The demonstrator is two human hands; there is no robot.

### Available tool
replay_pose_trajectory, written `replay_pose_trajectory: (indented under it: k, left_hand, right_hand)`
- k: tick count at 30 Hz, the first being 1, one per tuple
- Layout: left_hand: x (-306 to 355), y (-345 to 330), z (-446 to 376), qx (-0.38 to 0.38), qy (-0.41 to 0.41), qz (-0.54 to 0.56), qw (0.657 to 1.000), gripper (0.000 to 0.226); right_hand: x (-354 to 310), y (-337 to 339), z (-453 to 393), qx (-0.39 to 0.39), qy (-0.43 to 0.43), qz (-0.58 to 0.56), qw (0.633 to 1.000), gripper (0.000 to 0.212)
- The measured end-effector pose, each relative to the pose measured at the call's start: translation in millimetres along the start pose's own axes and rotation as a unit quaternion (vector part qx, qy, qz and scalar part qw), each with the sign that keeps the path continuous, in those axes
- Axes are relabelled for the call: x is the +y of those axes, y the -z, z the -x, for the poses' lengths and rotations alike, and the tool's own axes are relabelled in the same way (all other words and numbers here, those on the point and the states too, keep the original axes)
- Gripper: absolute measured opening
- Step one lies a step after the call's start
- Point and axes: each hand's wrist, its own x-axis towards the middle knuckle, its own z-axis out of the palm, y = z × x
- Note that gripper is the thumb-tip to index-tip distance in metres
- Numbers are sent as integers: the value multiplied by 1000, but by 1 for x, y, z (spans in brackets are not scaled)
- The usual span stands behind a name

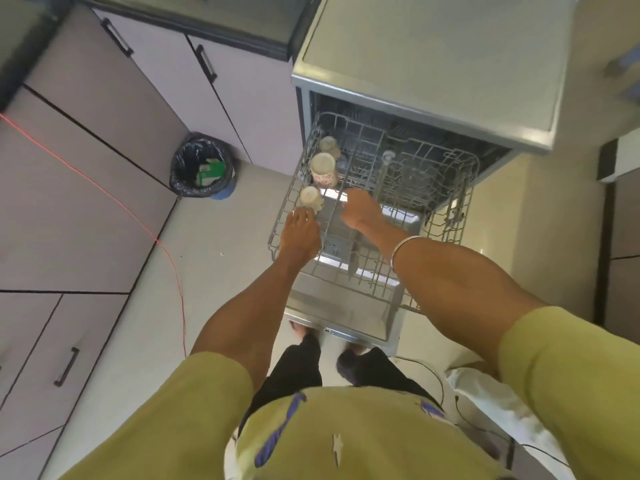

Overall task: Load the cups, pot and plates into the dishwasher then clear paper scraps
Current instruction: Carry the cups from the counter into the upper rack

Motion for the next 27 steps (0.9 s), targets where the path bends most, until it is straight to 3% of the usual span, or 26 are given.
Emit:
replay_pose_trajectory:
  k: [10, 15, 23, 27]
  left_hand:
    - [7, 44, 45, 27, 14, 26, 999, 45]
    - [2, 41, 58, 38, 73, 74, 994, 50]
    - [-22, 28, 92, 52, 131, 99, 985, 52]
    - [-54, 25, 112, 67, 161, 127, 976, 53]
  right_hand:
    - [1, 27, 56, -22, 12, 52, 998, 40]
    - [0, 28, 57, -54, 38, 94, 993, 39]
    - [-37, 13, 75, -29, 107, 126, 986, 36]
    - [-73, -2, 95, -57, 126, 175, 975, 36]
